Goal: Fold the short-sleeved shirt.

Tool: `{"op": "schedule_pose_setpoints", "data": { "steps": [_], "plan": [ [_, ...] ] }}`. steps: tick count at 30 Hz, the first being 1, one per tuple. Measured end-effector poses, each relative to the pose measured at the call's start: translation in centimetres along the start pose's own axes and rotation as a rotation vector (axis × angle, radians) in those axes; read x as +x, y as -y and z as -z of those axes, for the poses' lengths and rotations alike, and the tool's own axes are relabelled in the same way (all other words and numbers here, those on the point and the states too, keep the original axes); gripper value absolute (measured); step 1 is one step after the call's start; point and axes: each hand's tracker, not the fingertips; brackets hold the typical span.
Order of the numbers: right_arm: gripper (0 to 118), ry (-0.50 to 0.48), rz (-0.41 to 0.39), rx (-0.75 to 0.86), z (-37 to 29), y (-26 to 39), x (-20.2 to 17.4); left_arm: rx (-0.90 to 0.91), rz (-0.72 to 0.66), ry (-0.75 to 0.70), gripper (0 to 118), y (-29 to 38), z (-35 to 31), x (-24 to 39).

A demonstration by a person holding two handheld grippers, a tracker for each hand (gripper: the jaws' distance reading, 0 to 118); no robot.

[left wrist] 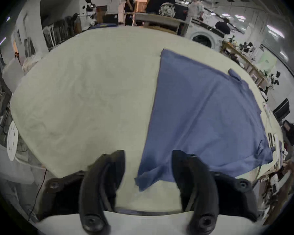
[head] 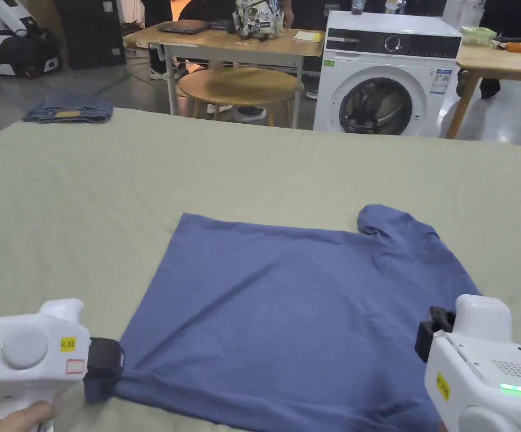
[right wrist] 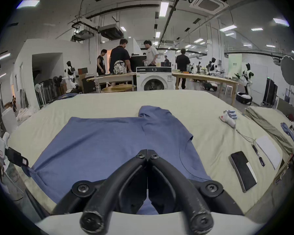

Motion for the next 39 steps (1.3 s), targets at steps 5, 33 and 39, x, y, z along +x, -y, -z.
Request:
{"op": "schedule_pose_setpoints", "data": {
  "steps": [5,33,39],
  "plan": [
    [0,-0.021,-0.011,-0.011,0.1,0.6,-0.5,-0.064,0.025,-0.083,80,0.9,1.7,0.5],
    [62,0.159,-0.14,-0.572,1.4,3.7,10.4,-0.026,0.143,-0.069,1,2.2,1.9,2.1],
    [66,0.145,-0.118,-0.732,3.8,6.6,10.2,-0.021,0.134,-0.067,1,2.5,1.5,2.4]
  ]
}}
